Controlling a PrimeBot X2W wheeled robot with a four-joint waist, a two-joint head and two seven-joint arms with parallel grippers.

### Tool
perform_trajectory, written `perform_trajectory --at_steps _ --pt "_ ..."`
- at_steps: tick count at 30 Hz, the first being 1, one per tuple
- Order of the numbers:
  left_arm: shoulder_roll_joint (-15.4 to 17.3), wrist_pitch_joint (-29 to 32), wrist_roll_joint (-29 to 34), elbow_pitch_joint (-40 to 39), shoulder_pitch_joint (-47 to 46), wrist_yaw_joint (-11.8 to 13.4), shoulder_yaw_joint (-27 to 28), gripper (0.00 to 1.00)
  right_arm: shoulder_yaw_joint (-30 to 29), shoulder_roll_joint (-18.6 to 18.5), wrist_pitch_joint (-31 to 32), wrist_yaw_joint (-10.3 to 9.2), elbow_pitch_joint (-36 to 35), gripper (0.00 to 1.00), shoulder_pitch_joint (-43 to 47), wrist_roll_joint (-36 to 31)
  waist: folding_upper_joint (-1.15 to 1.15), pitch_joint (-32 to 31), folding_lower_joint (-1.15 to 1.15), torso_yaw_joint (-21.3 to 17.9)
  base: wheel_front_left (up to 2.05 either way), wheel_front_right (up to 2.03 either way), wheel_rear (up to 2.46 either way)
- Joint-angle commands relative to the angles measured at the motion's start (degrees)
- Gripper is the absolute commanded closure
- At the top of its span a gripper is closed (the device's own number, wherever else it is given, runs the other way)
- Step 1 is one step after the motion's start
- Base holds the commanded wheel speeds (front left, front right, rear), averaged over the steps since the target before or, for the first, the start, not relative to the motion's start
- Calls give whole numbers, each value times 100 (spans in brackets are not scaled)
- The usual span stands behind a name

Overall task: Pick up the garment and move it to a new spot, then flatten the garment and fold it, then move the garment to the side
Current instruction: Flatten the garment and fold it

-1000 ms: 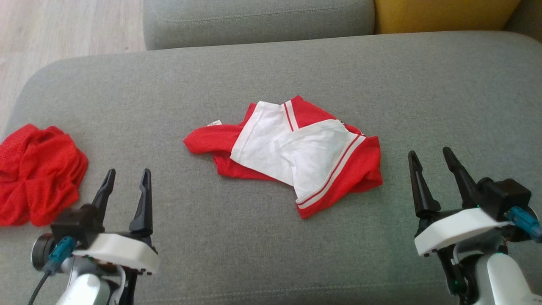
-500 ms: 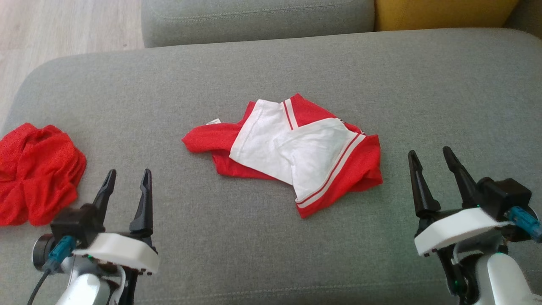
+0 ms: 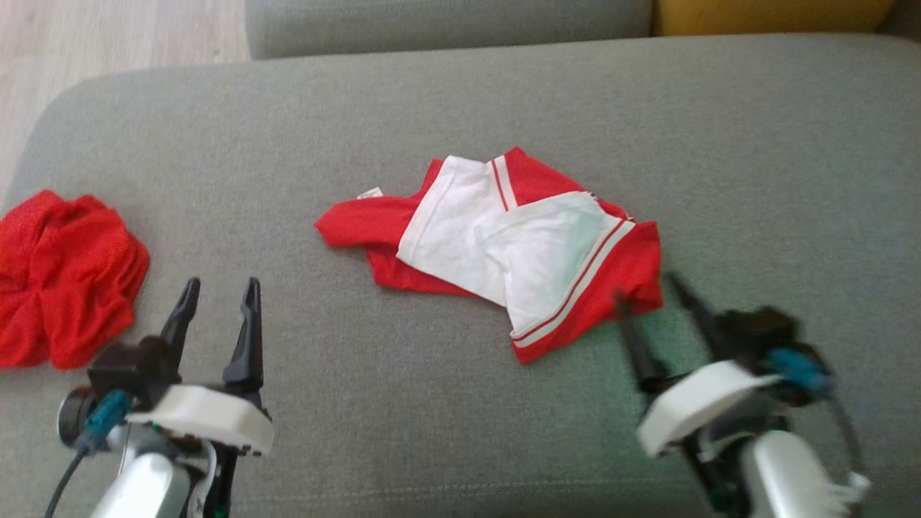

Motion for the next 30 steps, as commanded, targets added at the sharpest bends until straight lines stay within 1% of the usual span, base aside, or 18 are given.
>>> perform_trajectory --at_steps 1,3,4,5,6,7,8,15,16,18,23,27,30 --pt "128 -43 51 -186 -471 18 185 0 454 -21 82 -4 23 0 -393 -72 0 152 0 100 0 0 0" --pt "101 -53 71 -186 -565 -10 154 0 755 -21 150 -4 299 0 -545 -80 0 266 0 170 0 0 0" --pt "101 -53 71 -186 -565 -10 154 0 755 -21 150 -4 299 0 -545 -80 0 266 0 170 0 0 0" --pt "87 -63 76 -177 -607 -29 147 0 892 -21 175 -4 450 0 -626 -79 0 317 0 206 0 0 0" --pt "70 -74 80 -164 -642 -46 141 0 1015 -21 196 -4 614 0 -703 -73 0 361 0 246 0 0 0" --pt "32 -92 99 -155 -702 -64 123 0 1193 -21 221 -4 951 0 -854 -74 0 456 0 331 0 0 0" --pt "32 -92 99 -155 -702 -64 123 0 1193 -21 221 -4 951 0 -854 -74 0 456 0 331 0 0 0" --pt "-61 -142 138 -93 -842 -107 160 0 1416 -21 217 -4 1981 0 -1328 -203 0 691 0 494 0 0 0" --pt "-71 -147 143 -76 -851 -113 168 0 1437 -21 227 -4 2097 52 -1381 -215 0 705 0 497 0 0 0" --pt "-96 -158 154 -30 -882 -135 195 0 1486 -21 198 -4 2333 100 -1516 -206 0 742 0 487 0 0 0" --pt "-143 -169 178 25 -921 -172 230 0 1508 -21 -110 -4 2317 100 -1663 -33 0 755 0 426 0 0 0" --pt "-155 -174 202 46 -918 -190 274 0 1372 -21 -342 -4 1919 100 -1704 123 0 737 0 334 0 0 0" --pt "-163 -176 225 42 -914 -201 289 0 1082 -21 -413 -4 1533 100 -1707 190 0 723 0 271 0 0 0"
